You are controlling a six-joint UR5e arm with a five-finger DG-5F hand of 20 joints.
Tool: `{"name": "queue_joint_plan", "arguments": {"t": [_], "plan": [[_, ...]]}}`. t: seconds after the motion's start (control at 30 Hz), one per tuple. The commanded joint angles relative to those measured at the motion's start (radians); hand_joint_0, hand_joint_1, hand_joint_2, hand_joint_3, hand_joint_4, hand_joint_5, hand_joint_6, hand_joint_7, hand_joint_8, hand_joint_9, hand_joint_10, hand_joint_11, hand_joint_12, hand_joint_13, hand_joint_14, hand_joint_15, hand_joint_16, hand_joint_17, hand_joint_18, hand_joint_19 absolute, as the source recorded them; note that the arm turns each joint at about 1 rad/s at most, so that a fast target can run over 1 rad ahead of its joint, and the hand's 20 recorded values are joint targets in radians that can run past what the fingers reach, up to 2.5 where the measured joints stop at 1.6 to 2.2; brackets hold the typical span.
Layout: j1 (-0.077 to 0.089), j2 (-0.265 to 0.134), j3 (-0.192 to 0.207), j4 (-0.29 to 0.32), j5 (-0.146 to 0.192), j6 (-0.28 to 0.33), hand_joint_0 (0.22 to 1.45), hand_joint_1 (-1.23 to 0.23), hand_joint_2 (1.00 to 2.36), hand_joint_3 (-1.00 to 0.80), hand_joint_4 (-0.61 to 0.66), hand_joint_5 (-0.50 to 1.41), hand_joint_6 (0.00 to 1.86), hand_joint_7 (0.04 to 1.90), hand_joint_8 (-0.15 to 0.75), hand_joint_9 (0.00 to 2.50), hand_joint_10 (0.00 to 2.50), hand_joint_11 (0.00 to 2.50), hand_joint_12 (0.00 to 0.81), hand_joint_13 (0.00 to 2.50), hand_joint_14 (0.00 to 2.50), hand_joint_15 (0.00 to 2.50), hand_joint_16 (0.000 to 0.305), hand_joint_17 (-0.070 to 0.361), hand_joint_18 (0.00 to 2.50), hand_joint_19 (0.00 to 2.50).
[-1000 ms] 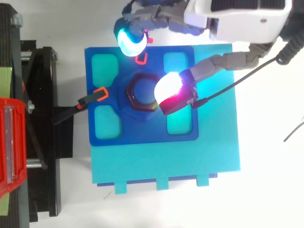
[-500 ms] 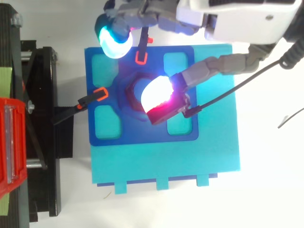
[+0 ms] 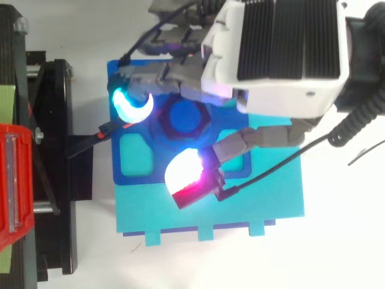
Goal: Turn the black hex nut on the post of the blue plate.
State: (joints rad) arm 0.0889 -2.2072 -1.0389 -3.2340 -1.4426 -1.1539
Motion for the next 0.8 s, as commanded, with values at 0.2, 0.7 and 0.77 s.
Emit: {"name": "queue_joint_plan", "arguments": {"t": [0.2,0.7,0.77], "plan": [[0.020,0.000,-0.001,-0.004,0.008,0.011,0.50,-0.43,1.00,-0.50,0.25,-0.17,0.50,0.80,0.319,0.69,0.00,0.05,0.400,0.44,0.00,0.05,0.054,0.122,0.14,0.15],[0.009,0.000,-0.018,-0.009,0.001,0.002,0.50,-0.43,1.00,-0.50,0.24,-0.17,0.50,0.80,0.320,0.68,0.00,0.05,0.399,0.44,0.00,0.04,0.054,0.122,0.14,0.15],[0.008,0.000,-0.018,-0.009,-0.001,-0.003,0.50,-0.43,1.00,-0.50,0.25,-0.17,0.50,0.80,0.318,0.69,0.00,0.04,0.399,0.44,0.00,0.05,0.054,0.122,0.14,0.15]]}}
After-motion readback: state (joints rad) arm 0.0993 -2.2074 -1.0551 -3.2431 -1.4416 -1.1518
